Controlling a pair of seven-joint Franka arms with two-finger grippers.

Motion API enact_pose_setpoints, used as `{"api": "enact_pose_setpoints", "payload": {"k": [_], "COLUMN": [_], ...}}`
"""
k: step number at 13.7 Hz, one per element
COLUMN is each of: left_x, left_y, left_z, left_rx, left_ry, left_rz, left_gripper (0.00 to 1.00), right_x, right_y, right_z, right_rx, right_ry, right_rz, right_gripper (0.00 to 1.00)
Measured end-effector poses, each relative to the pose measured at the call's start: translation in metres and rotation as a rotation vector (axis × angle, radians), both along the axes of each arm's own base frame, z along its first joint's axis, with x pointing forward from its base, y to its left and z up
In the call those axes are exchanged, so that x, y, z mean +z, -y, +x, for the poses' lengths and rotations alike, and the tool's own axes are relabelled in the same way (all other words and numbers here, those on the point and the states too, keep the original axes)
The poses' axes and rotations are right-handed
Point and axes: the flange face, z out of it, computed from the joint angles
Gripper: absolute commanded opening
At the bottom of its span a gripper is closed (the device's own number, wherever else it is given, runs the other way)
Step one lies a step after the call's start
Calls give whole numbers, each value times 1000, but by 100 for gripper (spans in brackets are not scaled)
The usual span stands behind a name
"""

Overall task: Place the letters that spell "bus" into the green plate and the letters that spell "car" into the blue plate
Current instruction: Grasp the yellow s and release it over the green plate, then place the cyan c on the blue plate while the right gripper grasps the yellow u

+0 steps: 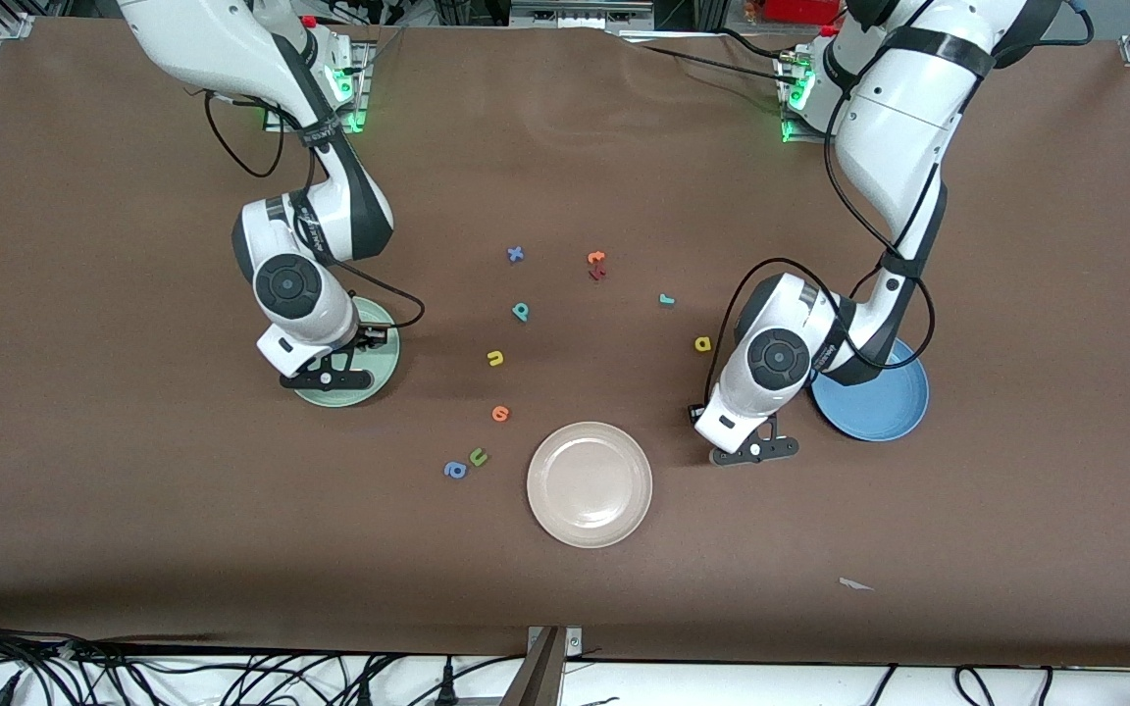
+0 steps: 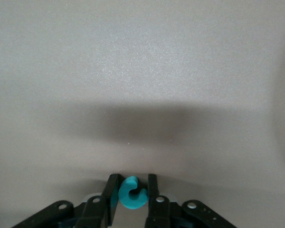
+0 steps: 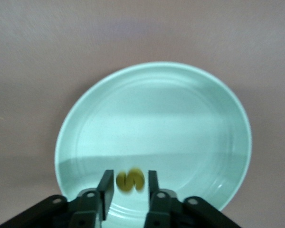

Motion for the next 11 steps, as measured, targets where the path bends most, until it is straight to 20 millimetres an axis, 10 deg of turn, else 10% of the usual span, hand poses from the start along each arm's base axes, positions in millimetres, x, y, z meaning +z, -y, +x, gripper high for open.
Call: {"api": "enact_pose_setpoints", "payload": {"k": [4, 11], "left_x": [0, 2], "left_y": [0, -5], "left_z": [0, -1], "left_rx": [0, 5], "left_ry": [0, -46], "left_rz": [0, 26], "left_gripper": [21, 19], "right_x": [0, 21], "right_y": [-22, -166], "right_z": [-6, -15], "right_rx": [-83, -695], "right_ry": [20, 144], "right_rz": [5, 63], "right_gripper": [99, 83]}}
